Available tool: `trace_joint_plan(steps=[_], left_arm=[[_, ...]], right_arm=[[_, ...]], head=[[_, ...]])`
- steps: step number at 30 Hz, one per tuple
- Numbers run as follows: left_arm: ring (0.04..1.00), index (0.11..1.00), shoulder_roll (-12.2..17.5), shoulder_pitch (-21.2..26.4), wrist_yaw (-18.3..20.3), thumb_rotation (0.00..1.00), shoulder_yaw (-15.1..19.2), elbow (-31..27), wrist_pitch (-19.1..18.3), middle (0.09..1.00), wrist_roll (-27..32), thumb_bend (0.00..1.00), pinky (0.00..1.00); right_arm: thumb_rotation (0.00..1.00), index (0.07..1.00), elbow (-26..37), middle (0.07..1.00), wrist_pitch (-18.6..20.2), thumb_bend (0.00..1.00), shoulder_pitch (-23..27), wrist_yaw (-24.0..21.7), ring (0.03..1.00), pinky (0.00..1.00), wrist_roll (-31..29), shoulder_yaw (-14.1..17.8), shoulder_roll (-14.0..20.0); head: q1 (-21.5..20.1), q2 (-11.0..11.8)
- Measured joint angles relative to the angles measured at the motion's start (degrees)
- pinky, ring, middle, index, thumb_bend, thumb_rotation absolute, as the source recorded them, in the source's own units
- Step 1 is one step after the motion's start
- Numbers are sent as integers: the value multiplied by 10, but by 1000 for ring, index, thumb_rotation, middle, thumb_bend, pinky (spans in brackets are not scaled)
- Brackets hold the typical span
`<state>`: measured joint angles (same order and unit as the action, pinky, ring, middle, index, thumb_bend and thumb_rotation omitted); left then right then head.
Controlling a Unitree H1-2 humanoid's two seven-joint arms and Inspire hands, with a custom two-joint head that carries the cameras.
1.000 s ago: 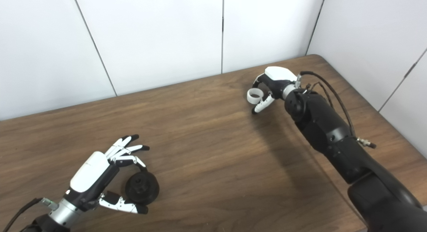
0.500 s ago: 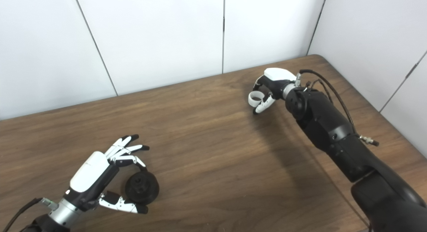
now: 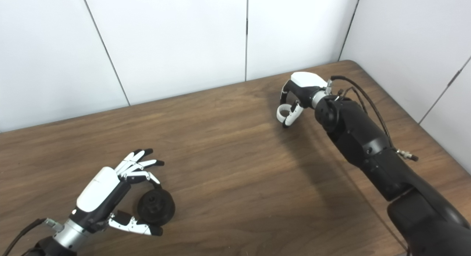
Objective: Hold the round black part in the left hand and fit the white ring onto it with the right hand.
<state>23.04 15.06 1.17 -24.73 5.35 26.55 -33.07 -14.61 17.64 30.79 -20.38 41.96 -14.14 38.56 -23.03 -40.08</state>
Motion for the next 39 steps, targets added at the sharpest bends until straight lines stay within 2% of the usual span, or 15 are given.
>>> trace_joint_plan(steps=[9,15,21,26,30,39], left_arm=[[972,483,1,0,-4,53,-1,1,0,847,0,524,1000],[980,483,2,2,-4,53,-4,7,0,853,0,525,1000],[989,483,2,11,-7,53,-12,39,-1,854,-5,525,1000],[992,483,-2,12,-4,54,-11,53,-1,855,-24,524,1000],[997,484,-7,18,-8,54,-14,66,1,855,-30,524,1000],[999,483,-7,36,-33,54,-34,91,8,861,-52,525,1000]], right_arm=[[132,485,1,824,-6,523,0,0,960,981,2,-1,0],[135,485,29,821,-47,524,2,2,966,997,7,-10,1],[135,485,74,809,-99,525,9,20,972,1000,15,-19,-5],[139,483,146,823,-136,526,10,17,996,1000,24,-36,-32],[140,483,202,829,-149,526,12,0,1000,1000,24,-40,-54],[138,482,311,815,-153,526,28,-56,1000,1000,-4,-39,-108]], head=[[-2,3],[-3,4],[4,4],[23,-3],[34,-10],[65,-32]])
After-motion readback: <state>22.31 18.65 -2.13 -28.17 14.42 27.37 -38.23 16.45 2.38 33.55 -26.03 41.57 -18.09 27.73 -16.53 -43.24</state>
